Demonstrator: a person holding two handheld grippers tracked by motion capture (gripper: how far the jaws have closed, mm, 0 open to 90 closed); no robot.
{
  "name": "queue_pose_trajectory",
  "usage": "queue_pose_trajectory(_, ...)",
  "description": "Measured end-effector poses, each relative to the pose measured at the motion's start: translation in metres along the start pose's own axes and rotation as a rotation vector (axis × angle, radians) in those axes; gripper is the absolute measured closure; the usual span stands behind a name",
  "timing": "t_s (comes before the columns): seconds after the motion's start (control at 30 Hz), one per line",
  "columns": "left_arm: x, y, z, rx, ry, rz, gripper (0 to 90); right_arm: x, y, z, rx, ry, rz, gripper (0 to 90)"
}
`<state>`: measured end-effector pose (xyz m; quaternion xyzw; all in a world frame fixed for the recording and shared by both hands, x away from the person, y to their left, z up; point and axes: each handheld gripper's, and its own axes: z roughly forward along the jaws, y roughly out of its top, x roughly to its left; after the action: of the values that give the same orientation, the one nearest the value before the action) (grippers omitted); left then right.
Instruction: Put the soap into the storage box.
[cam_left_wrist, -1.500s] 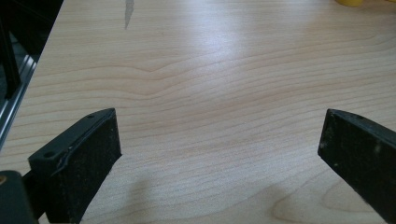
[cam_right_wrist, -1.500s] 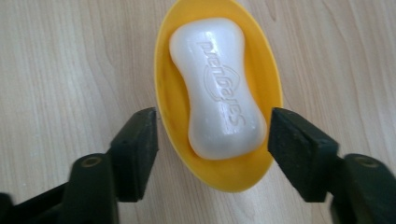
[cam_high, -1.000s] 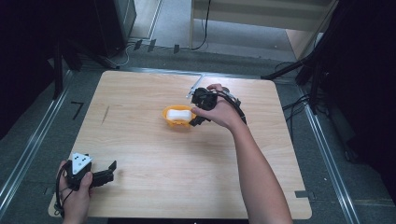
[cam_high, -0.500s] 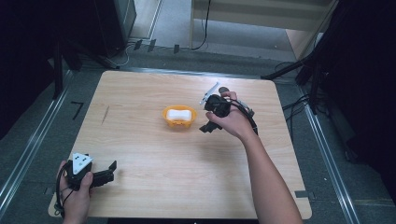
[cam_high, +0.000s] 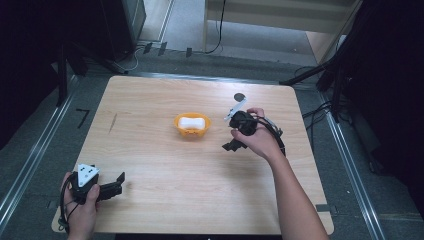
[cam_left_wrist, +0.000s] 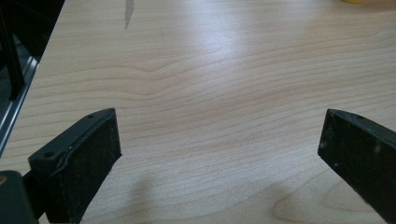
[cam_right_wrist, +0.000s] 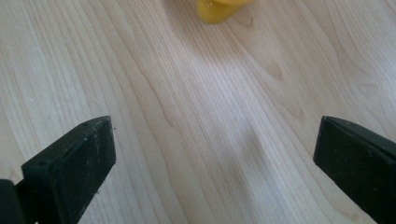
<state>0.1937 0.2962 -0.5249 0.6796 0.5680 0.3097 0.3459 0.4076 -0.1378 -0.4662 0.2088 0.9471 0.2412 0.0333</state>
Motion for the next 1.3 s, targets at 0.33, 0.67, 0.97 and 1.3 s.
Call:
queue_pose_trajectory(0.33, 0.000, 0.000, 0.000, -0.002, 0.000, -0.002, 0.0, 0.007, -0.037, -0.002, -0.018, -0.014, 0.051, 0.0)
queue_pose_trajectory(0.67, 0.000, 0.000, 0.000, -0.003, 0.003, -0.001, 0.0, 0.015, -0.067, -0.003, -0.023, -0.025, 0.078, 0.0)
queue_pose_trajectory(0.97, 0.000, 0.000, 0.000, -0.002, 0.005, -0.002, 0.0, 0.023, -0.093, -0.007, -0.049, -0.052, 0.111, 0.0)
queue_pose_trajectory(1.3, 0.000, 0.000, 0.000, -0.002, 0.004, -0.002, 0.0, 0.030, -0.137, -0.019, -0.104, -0.078, 0.188, 0.0)
